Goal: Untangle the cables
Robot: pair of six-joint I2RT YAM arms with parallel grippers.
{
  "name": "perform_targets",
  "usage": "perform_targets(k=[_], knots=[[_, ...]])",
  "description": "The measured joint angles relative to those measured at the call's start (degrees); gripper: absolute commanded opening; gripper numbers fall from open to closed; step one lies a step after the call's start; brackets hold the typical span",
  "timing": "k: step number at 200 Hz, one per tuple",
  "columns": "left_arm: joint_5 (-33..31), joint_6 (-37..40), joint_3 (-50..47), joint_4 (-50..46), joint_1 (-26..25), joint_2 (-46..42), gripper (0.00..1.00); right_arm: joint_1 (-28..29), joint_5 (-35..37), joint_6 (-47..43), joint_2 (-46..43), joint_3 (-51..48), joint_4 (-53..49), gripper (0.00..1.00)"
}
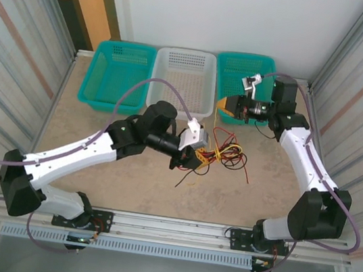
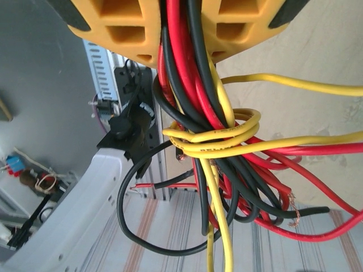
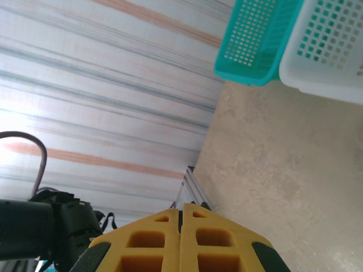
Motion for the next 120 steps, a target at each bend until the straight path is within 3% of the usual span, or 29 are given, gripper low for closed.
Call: perform_targets(k=[66, 99, 120], knots=[[-0.4, 3.5, 1.3, -0.5, 0.0, 3.6, 0.0, 3.1, 5.1, -5.6, 2.5, 8.1, -10.4, 0.0], [3.8, -1.5, -2.7, 5.2, 4.4, 3.6, 0.0, 3.3, 10.9, -6.4, 1.3, 8.5, -11.2, 0.0], [2.4, -5.0, -6.4, 7.5, 6.1, 3.6, 0.0, 3.2, 15.1, -6.4, -1.2, 9.4, -11.3, 0.0]])
